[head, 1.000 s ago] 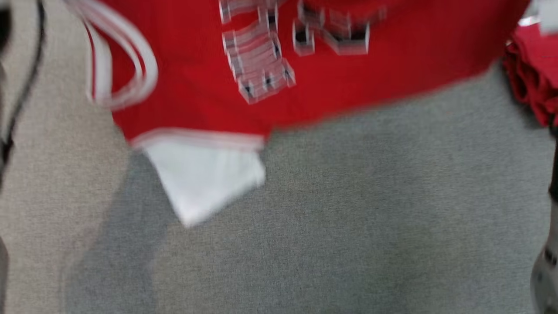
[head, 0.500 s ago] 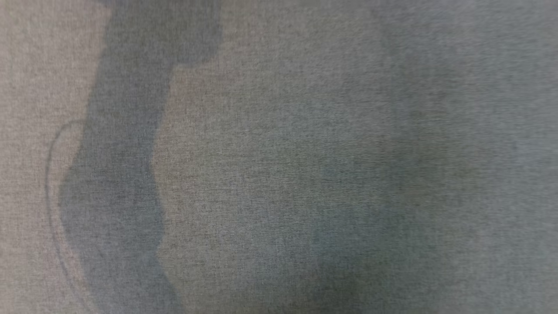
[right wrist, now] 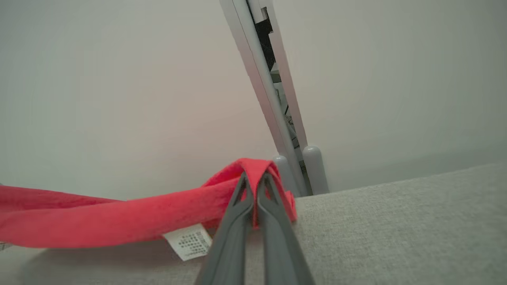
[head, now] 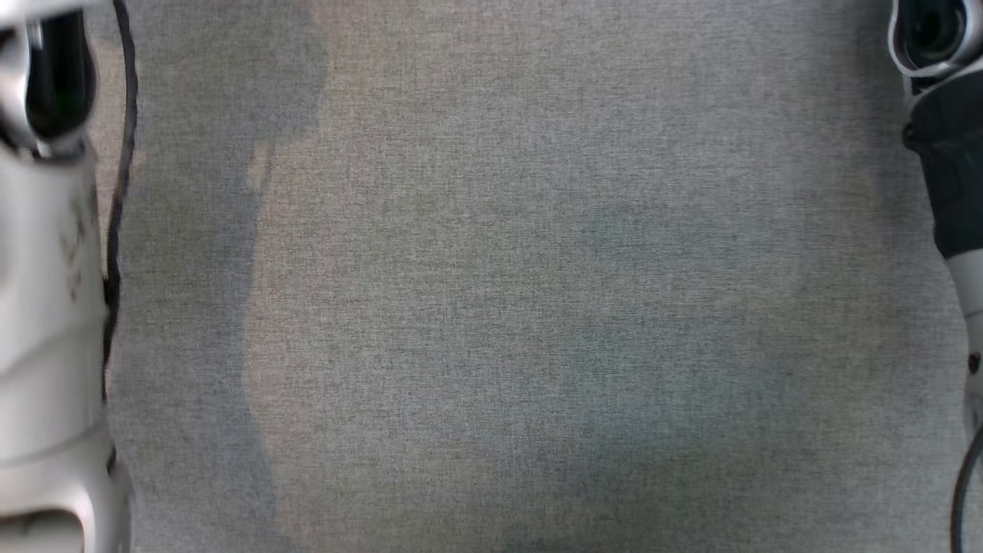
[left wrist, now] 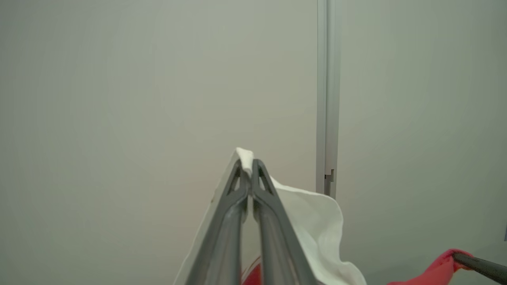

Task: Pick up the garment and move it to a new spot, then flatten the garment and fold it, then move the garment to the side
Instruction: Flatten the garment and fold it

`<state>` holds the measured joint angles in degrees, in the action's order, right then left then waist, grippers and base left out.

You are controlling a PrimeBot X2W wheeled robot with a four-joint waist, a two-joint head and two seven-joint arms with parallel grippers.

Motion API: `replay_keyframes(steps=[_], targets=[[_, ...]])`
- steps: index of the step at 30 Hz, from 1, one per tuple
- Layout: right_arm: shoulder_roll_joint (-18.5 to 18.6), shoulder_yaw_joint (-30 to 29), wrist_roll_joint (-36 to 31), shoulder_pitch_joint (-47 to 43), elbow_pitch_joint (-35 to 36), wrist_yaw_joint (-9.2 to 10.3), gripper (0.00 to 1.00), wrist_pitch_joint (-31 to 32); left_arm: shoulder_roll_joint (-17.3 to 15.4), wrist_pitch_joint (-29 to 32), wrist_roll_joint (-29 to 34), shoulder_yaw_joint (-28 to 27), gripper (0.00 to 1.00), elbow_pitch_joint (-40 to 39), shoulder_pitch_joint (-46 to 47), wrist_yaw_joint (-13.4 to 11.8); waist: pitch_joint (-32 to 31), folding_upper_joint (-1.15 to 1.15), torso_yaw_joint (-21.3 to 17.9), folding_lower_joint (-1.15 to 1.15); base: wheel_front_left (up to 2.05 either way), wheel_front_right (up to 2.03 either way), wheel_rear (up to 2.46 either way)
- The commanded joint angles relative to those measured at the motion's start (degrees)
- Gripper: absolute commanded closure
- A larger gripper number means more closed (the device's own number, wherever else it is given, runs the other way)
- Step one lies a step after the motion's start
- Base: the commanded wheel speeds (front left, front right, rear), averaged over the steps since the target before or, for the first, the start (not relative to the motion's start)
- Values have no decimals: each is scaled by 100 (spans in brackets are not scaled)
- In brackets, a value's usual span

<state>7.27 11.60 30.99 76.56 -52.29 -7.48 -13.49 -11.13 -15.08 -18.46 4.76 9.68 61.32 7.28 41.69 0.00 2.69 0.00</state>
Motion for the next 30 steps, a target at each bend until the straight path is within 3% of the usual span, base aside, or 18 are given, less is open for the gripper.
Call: replay_keyframes(steps=[1, 9, 19, 24, 30], targets=[[107, 61, 218, -163, 121, -3, 100, 77, -32, -10, -127, -47, 100, -229, -261, 17, -58, 0, -32, 0, 0, 0, 0], [467, 468, 1053, -1180, 930, -3, 100, 466, -87, -10, -598, -228, 100, -1322, -1983, 17, -524, 0, -150, 0, 0, 0, 0], [646, 728, 1620, -2844, 1925, -3, 100, 424, 367, -10, -901, -411, 100, -1743, -3969, 19, -1419, 0, -108, 0, 0, 0, 0], [755, 658, 1860, -3686, 2368, -3, 100, 385, 535, -11, -999, -471, 100, -1807, -4723, 19, -1867, 0, -80, 0, 0, 0, 0], [911, 300, 2096, -5404, 3188, -2, 100, 424, 730, -11, -1125, -496, 100, -1877, -6053, -26, -2628, 0, -59, 0, 0, 0, 0]])
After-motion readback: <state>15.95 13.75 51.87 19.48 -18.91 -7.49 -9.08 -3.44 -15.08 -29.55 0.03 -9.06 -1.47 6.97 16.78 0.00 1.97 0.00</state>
